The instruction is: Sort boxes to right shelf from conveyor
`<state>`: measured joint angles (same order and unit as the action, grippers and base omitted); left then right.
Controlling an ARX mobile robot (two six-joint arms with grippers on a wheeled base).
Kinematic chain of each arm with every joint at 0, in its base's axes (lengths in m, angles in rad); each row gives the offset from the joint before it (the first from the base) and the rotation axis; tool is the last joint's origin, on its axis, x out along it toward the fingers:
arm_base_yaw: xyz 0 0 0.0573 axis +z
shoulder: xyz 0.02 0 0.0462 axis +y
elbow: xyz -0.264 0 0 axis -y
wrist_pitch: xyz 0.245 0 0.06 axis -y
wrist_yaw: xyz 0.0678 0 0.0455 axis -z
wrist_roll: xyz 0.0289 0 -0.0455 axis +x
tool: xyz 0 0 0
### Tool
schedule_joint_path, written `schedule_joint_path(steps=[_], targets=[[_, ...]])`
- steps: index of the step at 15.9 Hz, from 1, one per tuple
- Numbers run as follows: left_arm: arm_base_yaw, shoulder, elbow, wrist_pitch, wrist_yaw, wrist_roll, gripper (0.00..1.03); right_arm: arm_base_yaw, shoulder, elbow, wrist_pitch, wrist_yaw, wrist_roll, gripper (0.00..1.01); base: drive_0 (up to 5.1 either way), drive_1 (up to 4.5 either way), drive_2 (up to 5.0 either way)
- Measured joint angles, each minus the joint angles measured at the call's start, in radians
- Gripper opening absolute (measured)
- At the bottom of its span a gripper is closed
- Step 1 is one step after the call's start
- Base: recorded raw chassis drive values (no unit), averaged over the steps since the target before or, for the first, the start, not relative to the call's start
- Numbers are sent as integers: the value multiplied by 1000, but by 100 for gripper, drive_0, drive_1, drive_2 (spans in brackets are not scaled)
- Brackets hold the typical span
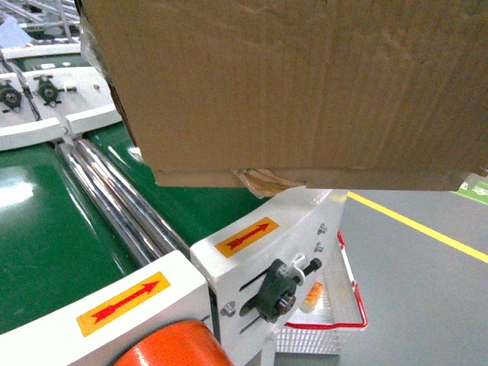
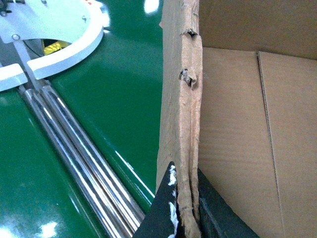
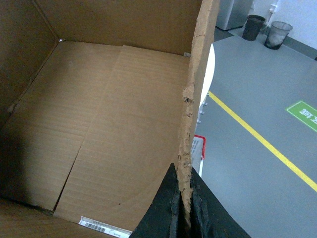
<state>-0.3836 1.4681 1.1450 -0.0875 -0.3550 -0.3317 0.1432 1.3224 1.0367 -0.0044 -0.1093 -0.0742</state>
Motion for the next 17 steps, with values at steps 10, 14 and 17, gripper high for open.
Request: schedule_joint_path(steps=[10, 14, 17], targets=[[2, 5, 1, 6, 3, 0, 2, 0, 5, 0, 5, 0, -2, 2, -137, -422, 149], [2, 5, 1, 1, 3, 0, 2, 0, 5, 0, 2, 0, -2, 2, -127, -519, 265], [2, 0, 1, 2, 0, 0, 2, 1, -1, 0, 2, 0, -3, 2, -119, -119, -119]])
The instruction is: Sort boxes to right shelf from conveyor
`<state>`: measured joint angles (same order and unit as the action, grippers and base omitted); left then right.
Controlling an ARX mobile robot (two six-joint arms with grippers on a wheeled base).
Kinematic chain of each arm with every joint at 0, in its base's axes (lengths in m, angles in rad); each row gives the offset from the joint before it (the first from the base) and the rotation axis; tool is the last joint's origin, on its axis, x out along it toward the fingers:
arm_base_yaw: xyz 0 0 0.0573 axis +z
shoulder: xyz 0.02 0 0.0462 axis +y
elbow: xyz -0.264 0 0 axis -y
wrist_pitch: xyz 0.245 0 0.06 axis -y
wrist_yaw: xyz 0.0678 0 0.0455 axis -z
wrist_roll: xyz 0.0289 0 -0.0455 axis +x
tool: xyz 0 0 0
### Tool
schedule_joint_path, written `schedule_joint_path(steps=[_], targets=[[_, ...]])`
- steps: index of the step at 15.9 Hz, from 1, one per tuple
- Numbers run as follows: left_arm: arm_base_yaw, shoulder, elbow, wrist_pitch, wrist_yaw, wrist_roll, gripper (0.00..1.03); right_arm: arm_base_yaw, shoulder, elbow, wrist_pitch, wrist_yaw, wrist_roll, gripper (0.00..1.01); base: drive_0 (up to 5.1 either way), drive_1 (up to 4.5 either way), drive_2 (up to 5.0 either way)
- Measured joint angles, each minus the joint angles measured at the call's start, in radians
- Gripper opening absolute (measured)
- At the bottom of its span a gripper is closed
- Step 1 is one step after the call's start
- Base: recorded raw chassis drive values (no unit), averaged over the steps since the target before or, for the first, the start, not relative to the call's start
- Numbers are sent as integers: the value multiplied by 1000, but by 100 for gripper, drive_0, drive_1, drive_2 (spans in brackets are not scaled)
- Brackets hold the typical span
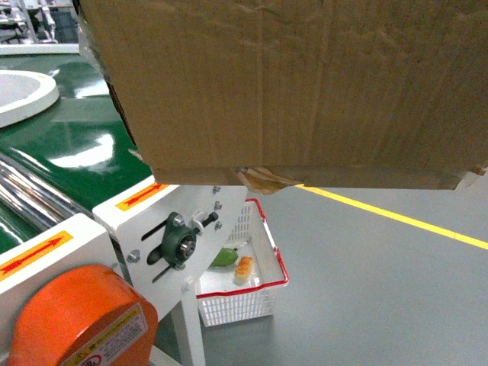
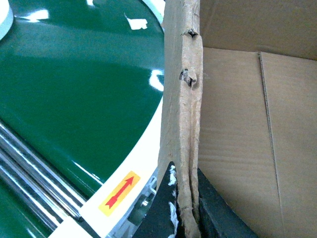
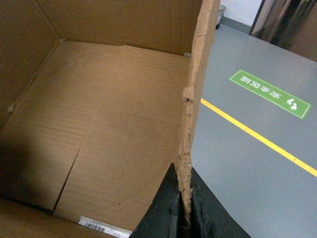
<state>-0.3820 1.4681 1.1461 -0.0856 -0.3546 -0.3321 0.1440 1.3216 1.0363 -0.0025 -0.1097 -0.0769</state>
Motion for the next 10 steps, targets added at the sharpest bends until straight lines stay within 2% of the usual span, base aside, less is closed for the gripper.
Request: schedule_joint_path(steps=[10], targets=[[0, 0, 0, -2, 0, 0, 2, 0, 0, 0, -1, 0, 0, 2, -123, -123, -123]])
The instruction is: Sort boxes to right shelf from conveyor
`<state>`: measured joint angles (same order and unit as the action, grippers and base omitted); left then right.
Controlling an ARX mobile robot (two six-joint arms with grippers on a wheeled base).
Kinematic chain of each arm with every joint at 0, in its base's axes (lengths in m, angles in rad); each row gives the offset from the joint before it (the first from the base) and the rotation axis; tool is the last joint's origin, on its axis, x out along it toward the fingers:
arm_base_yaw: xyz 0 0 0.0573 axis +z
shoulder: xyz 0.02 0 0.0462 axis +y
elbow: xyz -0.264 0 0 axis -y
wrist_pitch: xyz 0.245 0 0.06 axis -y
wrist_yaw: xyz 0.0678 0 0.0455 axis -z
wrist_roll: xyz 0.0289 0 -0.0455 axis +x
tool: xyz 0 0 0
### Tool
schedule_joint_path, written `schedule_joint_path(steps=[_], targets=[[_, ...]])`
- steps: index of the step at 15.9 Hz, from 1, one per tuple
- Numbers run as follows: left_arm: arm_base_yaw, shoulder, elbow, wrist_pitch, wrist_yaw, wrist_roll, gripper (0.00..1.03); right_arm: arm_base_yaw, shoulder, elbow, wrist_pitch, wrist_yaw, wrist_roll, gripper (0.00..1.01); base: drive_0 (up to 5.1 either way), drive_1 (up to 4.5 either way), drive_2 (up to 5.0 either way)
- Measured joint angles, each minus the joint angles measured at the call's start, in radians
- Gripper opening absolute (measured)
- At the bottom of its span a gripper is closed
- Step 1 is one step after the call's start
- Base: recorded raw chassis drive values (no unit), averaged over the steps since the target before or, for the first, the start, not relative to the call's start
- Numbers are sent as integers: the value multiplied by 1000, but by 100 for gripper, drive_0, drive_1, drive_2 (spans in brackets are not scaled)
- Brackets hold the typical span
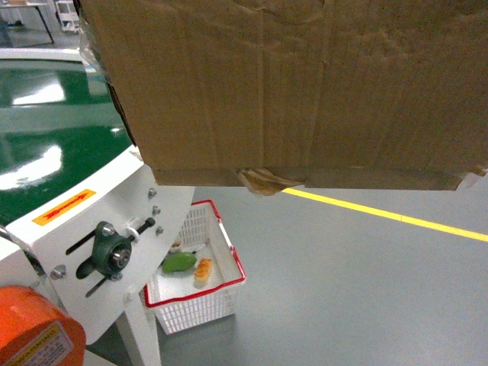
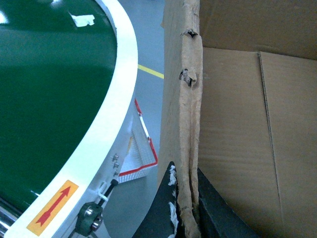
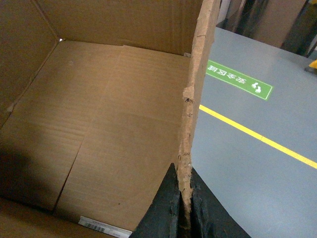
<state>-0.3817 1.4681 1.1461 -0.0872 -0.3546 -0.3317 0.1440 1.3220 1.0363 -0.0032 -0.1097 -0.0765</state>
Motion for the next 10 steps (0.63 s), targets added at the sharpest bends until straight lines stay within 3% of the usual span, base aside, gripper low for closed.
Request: schedule_joint_path(steps=[10], targets=[[0, 0, 0, 0, 0, 0, 2, 0, 0, 0, 0, 0, 0, 2, -121, -121, -121]])
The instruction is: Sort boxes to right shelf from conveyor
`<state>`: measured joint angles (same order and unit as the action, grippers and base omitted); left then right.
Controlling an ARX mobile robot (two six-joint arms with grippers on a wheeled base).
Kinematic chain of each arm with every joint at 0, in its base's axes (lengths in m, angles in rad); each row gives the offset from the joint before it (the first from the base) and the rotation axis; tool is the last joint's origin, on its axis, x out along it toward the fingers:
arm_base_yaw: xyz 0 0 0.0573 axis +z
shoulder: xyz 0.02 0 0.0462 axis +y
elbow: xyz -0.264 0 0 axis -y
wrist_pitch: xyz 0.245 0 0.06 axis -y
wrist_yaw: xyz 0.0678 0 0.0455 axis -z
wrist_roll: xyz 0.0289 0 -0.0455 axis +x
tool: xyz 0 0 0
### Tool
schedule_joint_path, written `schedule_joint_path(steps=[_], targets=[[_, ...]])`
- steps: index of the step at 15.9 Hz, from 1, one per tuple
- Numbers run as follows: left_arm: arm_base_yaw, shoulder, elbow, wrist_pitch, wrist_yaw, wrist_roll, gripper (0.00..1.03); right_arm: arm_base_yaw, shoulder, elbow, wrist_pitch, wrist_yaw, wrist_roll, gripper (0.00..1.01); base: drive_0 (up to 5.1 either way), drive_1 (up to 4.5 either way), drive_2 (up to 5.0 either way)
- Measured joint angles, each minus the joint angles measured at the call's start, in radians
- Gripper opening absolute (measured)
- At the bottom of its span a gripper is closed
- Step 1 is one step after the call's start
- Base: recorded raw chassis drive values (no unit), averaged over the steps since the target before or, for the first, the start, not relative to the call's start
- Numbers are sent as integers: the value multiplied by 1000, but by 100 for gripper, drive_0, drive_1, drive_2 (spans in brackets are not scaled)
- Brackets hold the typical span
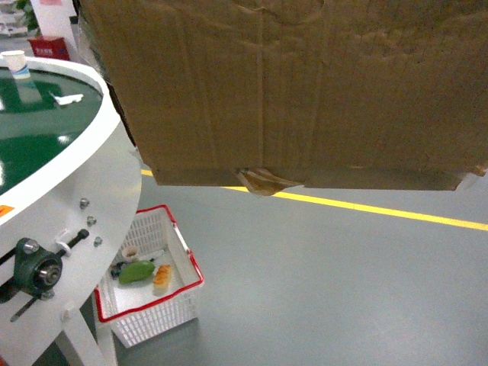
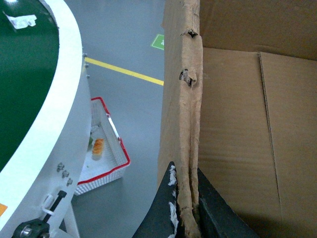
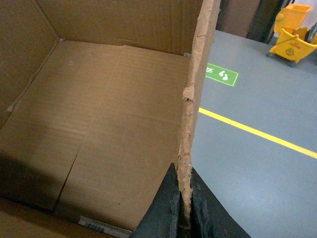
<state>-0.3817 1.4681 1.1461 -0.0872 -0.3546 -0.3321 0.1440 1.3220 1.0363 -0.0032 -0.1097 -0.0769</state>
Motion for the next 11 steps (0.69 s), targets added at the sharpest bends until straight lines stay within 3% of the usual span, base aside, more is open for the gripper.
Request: schedule_joint_path(steps=[11], targets=[[0, 0, 0, -1, 0, 0, 2, 0, 0, 0, 0, 0, 0, 2, -119, -119, -119]])
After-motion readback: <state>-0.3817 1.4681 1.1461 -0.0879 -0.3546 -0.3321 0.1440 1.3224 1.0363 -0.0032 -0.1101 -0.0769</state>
